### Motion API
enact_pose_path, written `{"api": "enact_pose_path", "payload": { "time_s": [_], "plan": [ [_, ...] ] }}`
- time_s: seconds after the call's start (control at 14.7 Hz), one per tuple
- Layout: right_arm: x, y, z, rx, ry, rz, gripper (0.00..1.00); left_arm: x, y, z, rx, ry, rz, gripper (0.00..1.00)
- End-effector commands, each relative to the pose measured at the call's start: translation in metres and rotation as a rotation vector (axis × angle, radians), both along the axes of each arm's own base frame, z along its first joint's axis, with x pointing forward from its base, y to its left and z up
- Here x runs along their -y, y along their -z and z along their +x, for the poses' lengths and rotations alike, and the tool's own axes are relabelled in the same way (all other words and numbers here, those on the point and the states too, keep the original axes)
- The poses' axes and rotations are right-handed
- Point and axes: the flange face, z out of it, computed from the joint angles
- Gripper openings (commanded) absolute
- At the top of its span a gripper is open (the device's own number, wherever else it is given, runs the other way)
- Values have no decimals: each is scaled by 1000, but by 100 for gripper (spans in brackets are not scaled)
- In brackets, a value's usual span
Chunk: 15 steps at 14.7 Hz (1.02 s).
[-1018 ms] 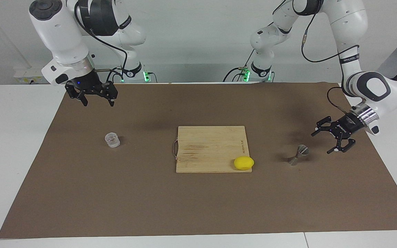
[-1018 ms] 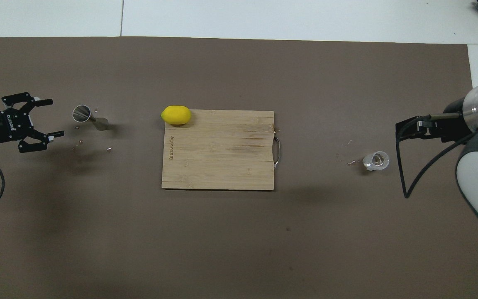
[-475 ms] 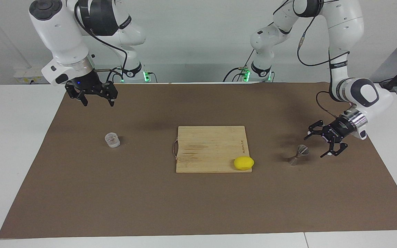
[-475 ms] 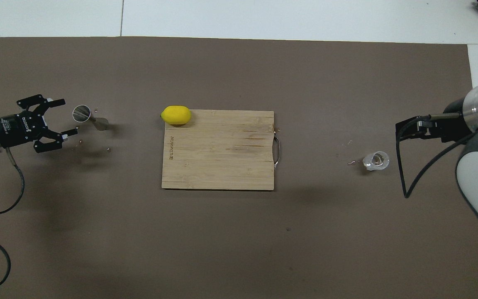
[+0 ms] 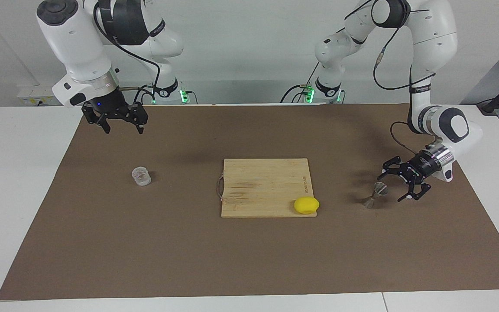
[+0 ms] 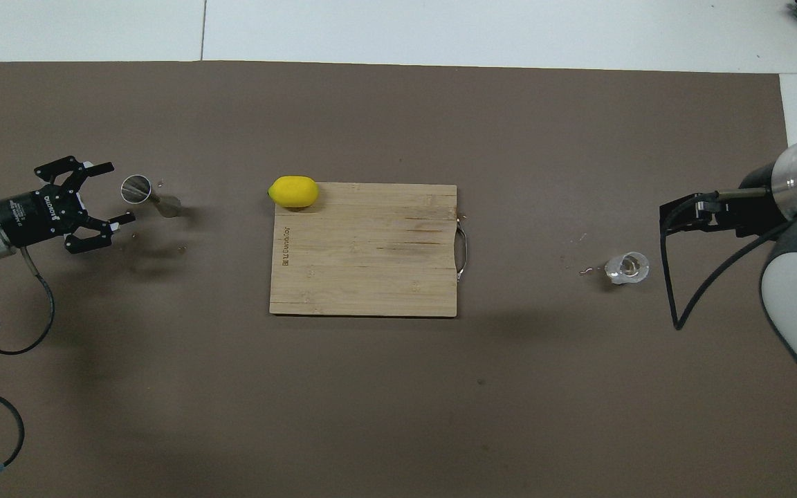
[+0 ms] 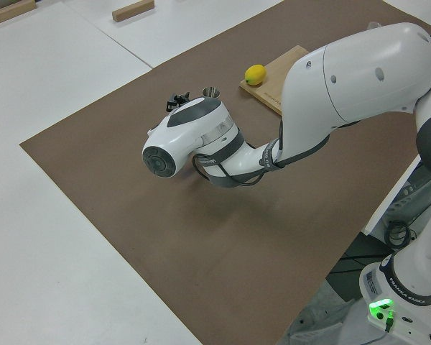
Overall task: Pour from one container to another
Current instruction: 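Open the left gripper and reach toward the small steel cup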
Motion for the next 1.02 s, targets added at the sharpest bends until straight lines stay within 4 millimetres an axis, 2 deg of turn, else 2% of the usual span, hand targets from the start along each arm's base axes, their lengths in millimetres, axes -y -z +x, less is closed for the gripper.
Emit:
{"api": "enact_pose_path", "payload": {
  "time_s": [0.0, 0.34, 0.68, 0.95],
  "plan": [
    [3, -1, -6, -3, -11, 2, 100, 5, 2, -2, 21, 2, -31, 100],
    [3, -2, -7, -3, -11, 2, 100, 21, 1, 3, 27, 4, -45, 100],
    [4, -2, -7, -3, -9, 2, 100, 19, 1, 4, 30, -3, -43, 100],
    [4, -1, -7, -6, -9, 2, 100, 20, 3, 3, 33, -4, -38, 87]
  ]
}}
